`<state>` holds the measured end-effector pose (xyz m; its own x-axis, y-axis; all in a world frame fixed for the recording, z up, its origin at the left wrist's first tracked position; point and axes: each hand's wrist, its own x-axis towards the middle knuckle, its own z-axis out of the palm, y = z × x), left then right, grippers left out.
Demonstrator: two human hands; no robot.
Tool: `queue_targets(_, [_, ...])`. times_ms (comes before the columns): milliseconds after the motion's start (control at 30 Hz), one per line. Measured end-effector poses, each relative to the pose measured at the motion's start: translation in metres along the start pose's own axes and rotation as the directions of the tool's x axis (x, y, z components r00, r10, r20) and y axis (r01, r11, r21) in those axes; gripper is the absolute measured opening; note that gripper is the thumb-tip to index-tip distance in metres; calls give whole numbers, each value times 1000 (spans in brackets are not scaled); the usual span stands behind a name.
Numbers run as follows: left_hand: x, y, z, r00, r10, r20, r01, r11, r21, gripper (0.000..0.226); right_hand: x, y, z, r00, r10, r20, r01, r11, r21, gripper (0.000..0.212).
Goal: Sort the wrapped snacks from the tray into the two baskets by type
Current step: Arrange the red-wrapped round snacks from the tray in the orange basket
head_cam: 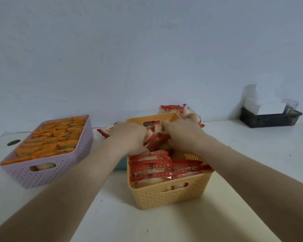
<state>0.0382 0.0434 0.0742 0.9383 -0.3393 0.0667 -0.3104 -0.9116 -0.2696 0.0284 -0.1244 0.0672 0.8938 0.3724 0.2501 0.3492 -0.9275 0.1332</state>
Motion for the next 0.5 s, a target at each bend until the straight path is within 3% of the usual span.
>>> queue_targets(100, [0, 2, 4, 993, -15, -119, 17, 1000, 19, 25, -8, 6, -17, 976, 89, -201, -49, 980, 195, 26])
queue_targets(167, [-1, 1, 9, 984, -84, -159, 77, 996, -52, 22, -18, 9, -32, 968, 112, -225, -52, 965, 258, 29])
queue_targets(200, [-1, -1, 11, 977, -109, -185, 93, 991, -93, 22, -23, 10, -37, 983, 80, -166, -38, 970, 242, 29])
queue_targets(267, [-3, -1, 14, 942, -125, -311, 82, 986, -148, 24, -32, 7, -40, 996, -8, 84, -7, 983, 184, 34])
queue_targets(367, [-12, -2, 12, 829, -127, -545, -61, 947, -314, 29, -41, -6, -26, 937, -67, 342, 44, 996, 75, 37])
queue_targets(433, [-27, -4, 1, 813, -95, -574, -162, 911, -380, 31, -46, -9, -14, 941, -70, 331, 45, 996, 81, 37])
queue_targets(500, [-45, -8, -13, 849, -61, -525, -185, 896, -403, 33, -49, -6, -6, 974, -57, 219, 27, 990, 138, 41])
